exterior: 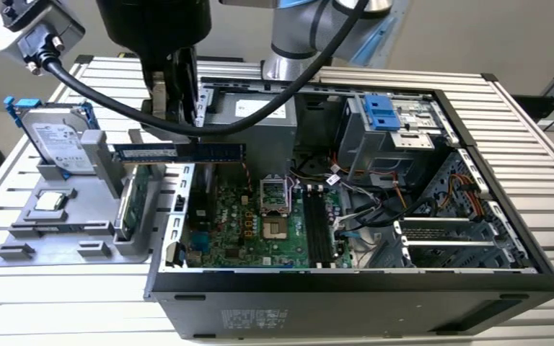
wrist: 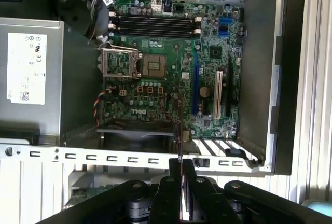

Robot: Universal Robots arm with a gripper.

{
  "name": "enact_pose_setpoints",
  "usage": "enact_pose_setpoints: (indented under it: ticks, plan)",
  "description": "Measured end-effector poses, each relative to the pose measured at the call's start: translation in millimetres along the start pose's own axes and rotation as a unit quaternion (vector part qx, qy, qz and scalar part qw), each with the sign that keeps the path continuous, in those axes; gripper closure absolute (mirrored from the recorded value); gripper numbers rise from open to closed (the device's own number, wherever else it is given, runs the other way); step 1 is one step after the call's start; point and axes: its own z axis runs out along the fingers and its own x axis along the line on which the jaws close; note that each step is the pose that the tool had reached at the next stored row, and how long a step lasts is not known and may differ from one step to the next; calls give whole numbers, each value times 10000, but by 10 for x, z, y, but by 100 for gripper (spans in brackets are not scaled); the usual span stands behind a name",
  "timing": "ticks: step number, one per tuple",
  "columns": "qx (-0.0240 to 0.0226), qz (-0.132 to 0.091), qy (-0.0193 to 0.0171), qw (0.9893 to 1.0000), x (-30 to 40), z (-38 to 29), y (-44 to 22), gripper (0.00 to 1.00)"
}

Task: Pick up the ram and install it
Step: 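Pick up the ram and move it above insertion slot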

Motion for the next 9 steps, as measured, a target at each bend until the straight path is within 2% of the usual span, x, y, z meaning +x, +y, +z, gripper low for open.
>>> enact_pose_setpoints:
  ticks: [9]
  plan:
    - [0,0,0,10000,0,5,100,100]
